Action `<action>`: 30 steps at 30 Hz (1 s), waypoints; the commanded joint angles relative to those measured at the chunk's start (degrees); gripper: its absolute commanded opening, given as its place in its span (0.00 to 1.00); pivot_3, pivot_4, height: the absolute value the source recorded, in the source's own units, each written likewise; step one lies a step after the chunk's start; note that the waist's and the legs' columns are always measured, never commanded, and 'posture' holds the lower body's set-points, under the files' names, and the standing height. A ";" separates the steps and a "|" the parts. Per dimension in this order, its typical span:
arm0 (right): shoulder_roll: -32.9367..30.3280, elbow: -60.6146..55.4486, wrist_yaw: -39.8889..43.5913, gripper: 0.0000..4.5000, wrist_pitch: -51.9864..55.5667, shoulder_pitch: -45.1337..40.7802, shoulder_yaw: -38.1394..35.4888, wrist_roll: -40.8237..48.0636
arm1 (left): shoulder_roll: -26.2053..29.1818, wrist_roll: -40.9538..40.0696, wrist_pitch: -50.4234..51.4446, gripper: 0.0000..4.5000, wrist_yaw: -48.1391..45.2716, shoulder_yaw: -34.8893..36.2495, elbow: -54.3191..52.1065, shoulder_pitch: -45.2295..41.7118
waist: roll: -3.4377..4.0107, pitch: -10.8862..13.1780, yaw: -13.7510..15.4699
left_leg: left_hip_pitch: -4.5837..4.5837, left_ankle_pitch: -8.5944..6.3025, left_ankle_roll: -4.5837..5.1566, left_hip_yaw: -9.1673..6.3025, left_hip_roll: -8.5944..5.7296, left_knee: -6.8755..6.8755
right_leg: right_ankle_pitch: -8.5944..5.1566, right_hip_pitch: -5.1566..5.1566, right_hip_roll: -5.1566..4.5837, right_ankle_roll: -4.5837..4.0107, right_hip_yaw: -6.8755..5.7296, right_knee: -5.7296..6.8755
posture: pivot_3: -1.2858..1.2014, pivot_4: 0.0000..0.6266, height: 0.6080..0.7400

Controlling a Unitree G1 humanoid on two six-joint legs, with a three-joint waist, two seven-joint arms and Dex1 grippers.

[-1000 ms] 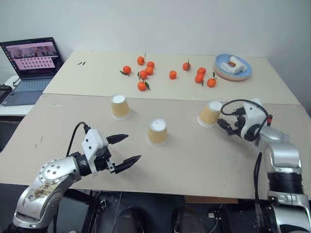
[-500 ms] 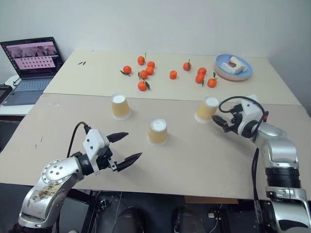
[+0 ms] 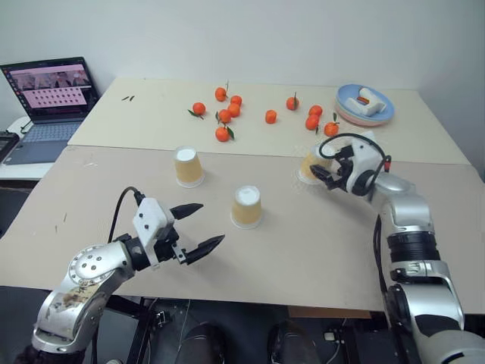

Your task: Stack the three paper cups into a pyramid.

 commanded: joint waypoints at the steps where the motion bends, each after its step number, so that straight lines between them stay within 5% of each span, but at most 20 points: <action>1: 0.38 -0.88 0.31 0.98 -2.04 -2.82 -0.35 0.52 | 0.87 -1.26 0.81 1.00 0.46 1.42 -3.33 -0.09 | 0.00 0.00 0.03 | 0.00 0.00 0.00 -0.01 0.00 0.00 | 0.00 0.00 0.00 0.00 0.00 0.01 | 0.52 0.24 0.54; 21: 3.44 16.35 -1.24 0.98 -10.81 -11.41 -0.91 -0.97 | 1.39 -1.96 2.72 1.00 1.00 1.95 -4.25 -0.57 | 0.01 0.00 -0.25 | 0.00 0.00 0.00 0.00 -0.01 0.01 | 0.00 0.00 0.00 0.00 0.00 0.02 | 0.52 0.24 0.54; 27: 3.29 17.66 -1.39 0.59 -11.77 -12.12 -1.12 -0.94 | 1.46 -1.96 2.83 1.00 1.02 2.00 -4.43 -0.29 | 0.01 0.00 -0.32 | 0.00 0.00 0.00 0.00 0.00 0.00 | 0.00 -0.01 0.01 0.00 0.01 0.02 | 0.52 0.24 0.54; 30: 3.24 17.19 -1.02 0.59 -11.64 -12.11 -0.91 -0.93 | 1.52 -1.90 2.78 1.00 0.92 1.96 -4.43 -0.19 | 0.01 0.00 -0.32 | 0.00 0.00 0.00 0.00 0.00 0.01 | 0.00 -0.01 0.01 0.00 0.01 0.02 | 0.52 0.24 0.54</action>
